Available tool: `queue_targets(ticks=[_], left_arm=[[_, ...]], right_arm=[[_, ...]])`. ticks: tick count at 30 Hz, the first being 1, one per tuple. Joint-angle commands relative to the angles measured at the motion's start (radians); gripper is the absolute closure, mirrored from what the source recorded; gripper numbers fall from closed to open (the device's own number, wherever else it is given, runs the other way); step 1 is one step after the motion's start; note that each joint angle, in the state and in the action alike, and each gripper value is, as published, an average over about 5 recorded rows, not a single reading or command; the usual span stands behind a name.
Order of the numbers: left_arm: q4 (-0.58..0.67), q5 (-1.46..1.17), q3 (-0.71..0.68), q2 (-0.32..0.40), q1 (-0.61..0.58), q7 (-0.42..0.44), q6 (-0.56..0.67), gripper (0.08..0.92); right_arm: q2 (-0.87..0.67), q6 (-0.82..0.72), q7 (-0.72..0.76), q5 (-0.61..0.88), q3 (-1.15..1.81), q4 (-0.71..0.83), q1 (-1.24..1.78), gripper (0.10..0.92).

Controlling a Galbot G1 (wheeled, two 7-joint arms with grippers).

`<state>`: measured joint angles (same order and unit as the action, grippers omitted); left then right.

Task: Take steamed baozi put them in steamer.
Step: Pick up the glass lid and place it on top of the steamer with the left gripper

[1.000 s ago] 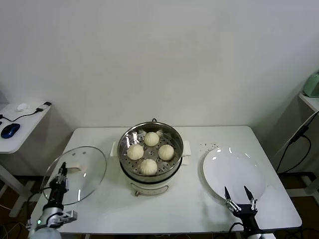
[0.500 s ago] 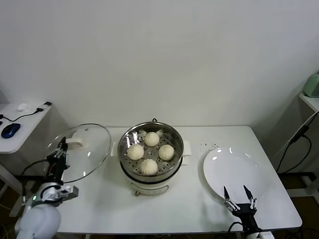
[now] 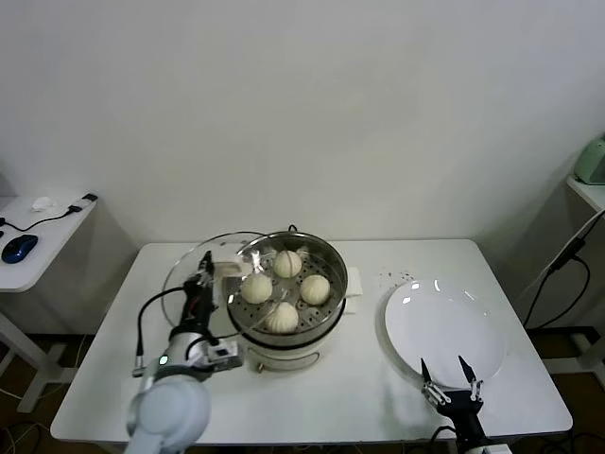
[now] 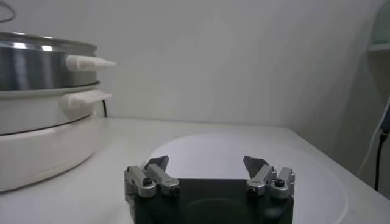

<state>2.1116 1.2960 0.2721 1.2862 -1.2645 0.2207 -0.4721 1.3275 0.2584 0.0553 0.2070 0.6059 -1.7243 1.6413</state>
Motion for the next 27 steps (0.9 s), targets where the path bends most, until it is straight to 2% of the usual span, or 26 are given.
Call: queue_targets(ticks=[1, 10, 27], left_arm=[[0.005, 0.18, -0.219, 0.124, 0.084, 0.079, -0.108, 0.858], [-0.139, 0.245, -0.295, 0.251, 0.156, 0.041, -0.138, 0.858], [-0.247, 0.274, -0.276, 0.269, 0.177, -0.017, -0.147, 0.858]], right_arm=[[0.0, 0.027, -0.012, -0.013, -0.013, 0.024, 0.002, 0.203], [0.0, 0.035, -0.017, -0.001, -0.012, 0.025, 0.007, 0.203], [0.002, 0.051, -0.034, 0.002, 0.008, 0.022, 0.013, 0.203]])
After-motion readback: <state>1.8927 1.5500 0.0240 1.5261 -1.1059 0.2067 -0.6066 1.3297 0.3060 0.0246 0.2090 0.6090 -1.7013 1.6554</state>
